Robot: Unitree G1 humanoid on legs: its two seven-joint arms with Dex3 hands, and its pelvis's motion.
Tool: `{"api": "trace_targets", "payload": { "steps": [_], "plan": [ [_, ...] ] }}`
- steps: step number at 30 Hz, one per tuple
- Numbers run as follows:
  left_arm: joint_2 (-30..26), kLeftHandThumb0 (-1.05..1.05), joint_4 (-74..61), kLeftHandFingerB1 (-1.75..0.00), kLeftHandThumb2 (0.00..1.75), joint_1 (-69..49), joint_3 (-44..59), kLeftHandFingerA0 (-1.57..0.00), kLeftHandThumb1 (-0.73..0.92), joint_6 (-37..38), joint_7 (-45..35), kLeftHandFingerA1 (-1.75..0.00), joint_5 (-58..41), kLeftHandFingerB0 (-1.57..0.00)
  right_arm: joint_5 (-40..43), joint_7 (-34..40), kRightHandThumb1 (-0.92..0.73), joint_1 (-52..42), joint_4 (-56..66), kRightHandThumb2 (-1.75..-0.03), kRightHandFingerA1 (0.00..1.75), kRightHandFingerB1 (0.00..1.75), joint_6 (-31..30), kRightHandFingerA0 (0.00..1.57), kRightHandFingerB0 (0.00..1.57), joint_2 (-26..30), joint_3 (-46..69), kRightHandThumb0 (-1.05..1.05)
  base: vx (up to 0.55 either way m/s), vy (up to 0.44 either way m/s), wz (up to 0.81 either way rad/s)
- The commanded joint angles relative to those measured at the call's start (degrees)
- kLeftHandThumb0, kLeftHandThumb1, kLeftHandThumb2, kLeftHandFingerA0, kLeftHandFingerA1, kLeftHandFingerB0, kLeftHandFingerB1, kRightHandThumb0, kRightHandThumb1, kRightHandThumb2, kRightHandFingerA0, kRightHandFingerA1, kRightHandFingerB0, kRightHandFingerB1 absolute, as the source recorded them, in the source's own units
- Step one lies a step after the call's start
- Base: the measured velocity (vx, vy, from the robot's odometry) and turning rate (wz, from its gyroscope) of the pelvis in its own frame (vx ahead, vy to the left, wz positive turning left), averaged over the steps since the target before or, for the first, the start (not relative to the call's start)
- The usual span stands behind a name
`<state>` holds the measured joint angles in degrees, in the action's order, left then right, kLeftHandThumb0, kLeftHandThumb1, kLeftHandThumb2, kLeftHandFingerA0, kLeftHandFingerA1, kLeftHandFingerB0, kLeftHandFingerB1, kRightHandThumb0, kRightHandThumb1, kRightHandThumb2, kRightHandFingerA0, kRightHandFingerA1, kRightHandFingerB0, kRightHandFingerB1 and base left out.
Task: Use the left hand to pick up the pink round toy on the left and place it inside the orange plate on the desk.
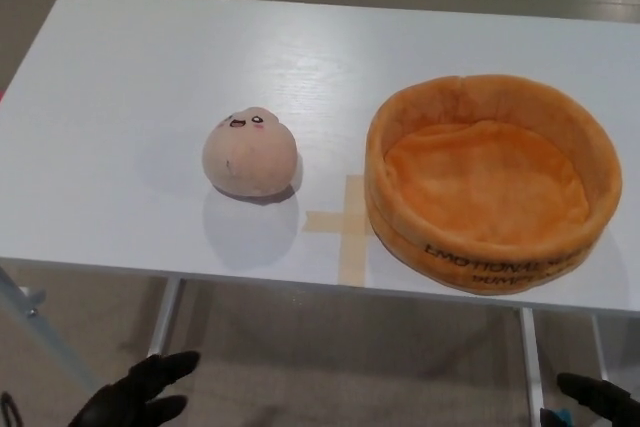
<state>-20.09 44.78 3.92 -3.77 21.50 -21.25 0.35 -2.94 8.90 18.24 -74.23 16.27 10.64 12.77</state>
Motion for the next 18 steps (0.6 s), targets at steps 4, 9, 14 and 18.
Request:
{"api": "trace_targets", "payload": {
  "steps": [4,9,14,18],
  "plan": [
    [-12.94,-0.53,-41.11,-0.35,0.75,-7.51,-17.30,-0.16,0.60,-11.78,-37.57,-0.37,-13.73,-0.15,0.22,0.64,-0.59,-0.34,-0.66,-0.57,0.59,0.45,1.16,0.51,0.51,0.05,-0.08,-0.22,0.00,0.000,0.00],
    [-15.26,-0.51,-51.37,-0.34,0.74,-6.47,-19.69,-0.13,0.58,-17.45,-40.08,-0.40,-20.33,-0.12,0.43,0.60,-0.59,-0.20,-0.61,-0.57,0.58,0.44,0.99,0.53,0.51,0.01,0.10,-0.21,0.00,0.000,0.00],
    [-16.81,-0.51,-58.20,-0.35,0.74,-5.15,-21.34,-0.13,0.55,-21.65,-40.81,-0.41,-24.30,-0.10,0.12,0.73,-0.59,-0.25,-0.59,-0.57,0.61,0.45,1.33,0.52,0.51,0.06,-0.18,-0.21,0.00,0.000,0.00],
    [-17.88,-0.47,-64.70,-0.26,0.61,-4.09,-21.67,-0.19,0.64,-22.00,-39.93,-0.35,-27.21,-0.12,0.66,0.34,-0.59,-0.02,-0.60,-0.57,0.61,0.45,0.99,0.52,0.51,-0.07,0.26,-0.21,0.00,0.000,0.00]
  ]
}}
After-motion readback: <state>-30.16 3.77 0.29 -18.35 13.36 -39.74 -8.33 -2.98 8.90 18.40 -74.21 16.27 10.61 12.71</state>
